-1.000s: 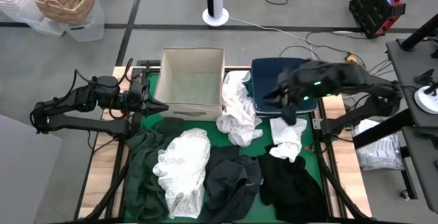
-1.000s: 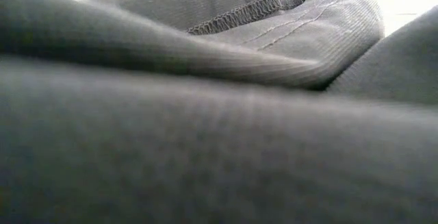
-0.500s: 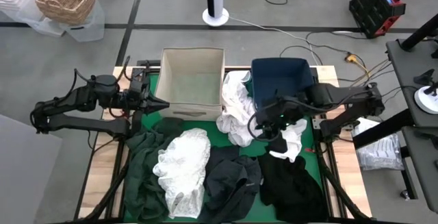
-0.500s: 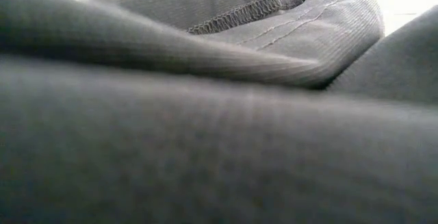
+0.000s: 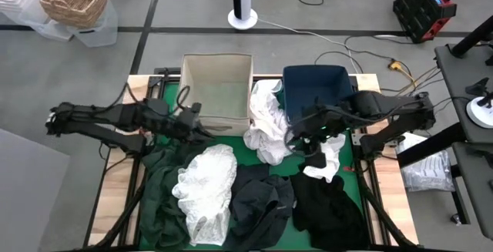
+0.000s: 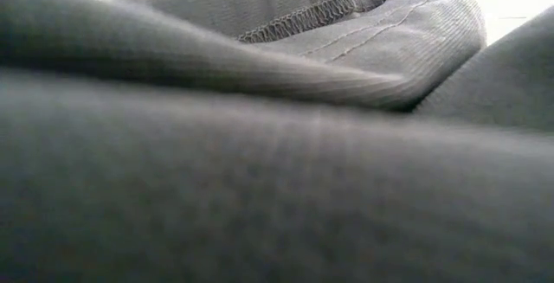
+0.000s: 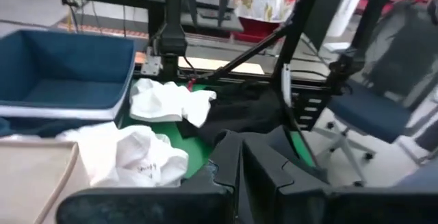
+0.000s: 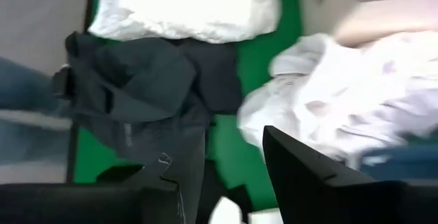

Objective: Sort clothes
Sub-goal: Put the gray shorts into the blue laundry bin

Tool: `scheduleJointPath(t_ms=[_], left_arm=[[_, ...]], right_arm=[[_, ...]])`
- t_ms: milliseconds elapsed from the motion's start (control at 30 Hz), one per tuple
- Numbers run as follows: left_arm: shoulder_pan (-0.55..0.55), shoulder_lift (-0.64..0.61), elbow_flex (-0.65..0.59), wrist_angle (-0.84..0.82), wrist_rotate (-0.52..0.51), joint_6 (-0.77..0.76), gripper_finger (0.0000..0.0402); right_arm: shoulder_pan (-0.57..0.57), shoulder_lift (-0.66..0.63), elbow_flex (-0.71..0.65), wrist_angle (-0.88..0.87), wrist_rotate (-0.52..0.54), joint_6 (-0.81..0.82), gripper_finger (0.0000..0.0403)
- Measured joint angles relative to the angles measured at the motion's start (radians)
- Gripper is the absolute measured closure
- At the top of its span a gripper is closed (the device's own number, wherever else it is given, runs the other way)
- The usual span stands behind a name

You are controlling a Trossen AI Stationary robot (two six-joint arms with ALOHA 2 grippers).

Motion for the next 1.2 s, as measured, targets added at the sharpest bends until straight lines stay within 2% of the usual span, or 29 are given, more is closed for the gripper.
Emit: scheduleJointPath(t_ms=[200, 367, 467, 600, 700, 900, 1033, 1200], left_arm=[[-0.136, 0.116, 0.052, 0.025, -0.256, 0.006, 0.0402], [-0.265, 0.268, 0.152, 0.038, -0.481, 0.005, 0.0402], [-0.311, 0.385, 0.231, 0.038, -0.564, -0.045, 0.0402], [-0.337, 0.554, 0.353, 0.029, -0.569, -0.073, 0.0402], [-0.343, 0.681, 0.463, -0.003, -0.568, -0.161, 0.0402], [-0.354, 0.887, 0.684, -0.229, -0.511, -0.27, 0.0402], [-0.366, 0.983, 0.791, -0.346, -0.495, -0.277, 0.0402], [-0.368, 1.05, 0.828, -0.372, -0.438, -0.302, 0.0402]], right_arm=[[0.0, -0.097, -0.001, -0.006, 0.12, -0.057, 0.0265], [0.0, -0.19, -0.001, -0.007, 0.128, -0.093, 0.0251], [0.0, -0.249, -0.002, -0.007, 0.128, -0.102, 0.0242], [0.0, -0.316, -0.002, -0.004, 0.128, -0.109, 0.0233], [0.0, -0.343, -0.004, -0.002, 0.128, -0.124, 0.0229], [0.0, -0.373, -0.004, -0.001, 0.128, -0.149, 0.0228], [0.0, -0.384, -0.004, 0.0, 0.128, -0.159, 0.0231], [0.0, -0.386, -0.005, 0.001, 0.128, -0.159, 0.0224]])
